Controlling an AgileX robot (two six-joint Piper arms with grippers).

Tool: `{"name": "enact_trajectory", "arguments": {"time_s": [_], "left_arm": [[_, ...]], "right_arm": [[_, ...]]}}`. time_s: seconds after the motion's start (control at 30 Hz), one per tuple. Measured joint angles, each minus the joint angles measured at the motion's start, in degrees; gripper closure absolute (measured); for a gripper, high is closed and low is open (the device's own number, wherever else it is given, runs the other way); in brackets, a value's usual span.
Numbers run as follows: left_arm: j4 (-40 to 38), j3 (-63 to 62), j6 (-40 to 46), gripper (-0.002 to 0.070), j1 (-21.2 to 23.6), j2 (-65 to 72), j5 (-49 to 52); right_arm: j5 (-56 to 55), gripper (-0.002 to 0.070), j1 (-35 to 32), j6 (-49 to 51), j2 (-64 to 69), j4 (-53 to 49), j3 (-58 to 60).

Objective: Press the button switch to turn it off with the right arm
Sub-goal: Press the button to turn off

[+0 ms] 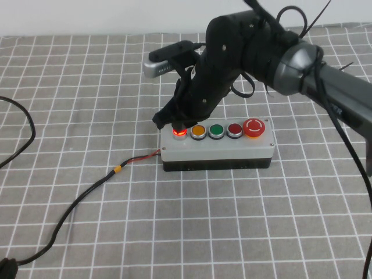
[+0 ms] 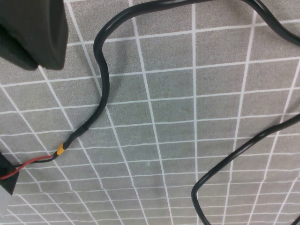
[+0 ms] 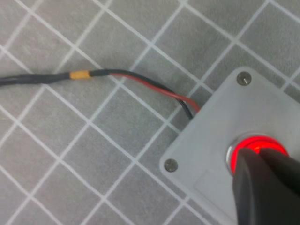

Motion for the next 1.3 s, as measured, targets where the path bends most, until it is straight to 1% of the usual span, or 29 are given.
{"name": "enact_trajectory", "arguments": {"time_s": [0.37, 1.3], "left_arm": [[0.0, 0.0, 0.0, 0.0678, 0.0, 0.0, 0.0], [0.0, 0.0, 0.0, 0.0678, 0.0, 0.0, 0.0]], "right_arm": [[-1.0, 0.0693, 0.0, 0.0, 0.5, -1.9, -0.2], [-0.2, 0.0693, 0.0, 0.0, 2.4, -1.0, -1.9]]}}
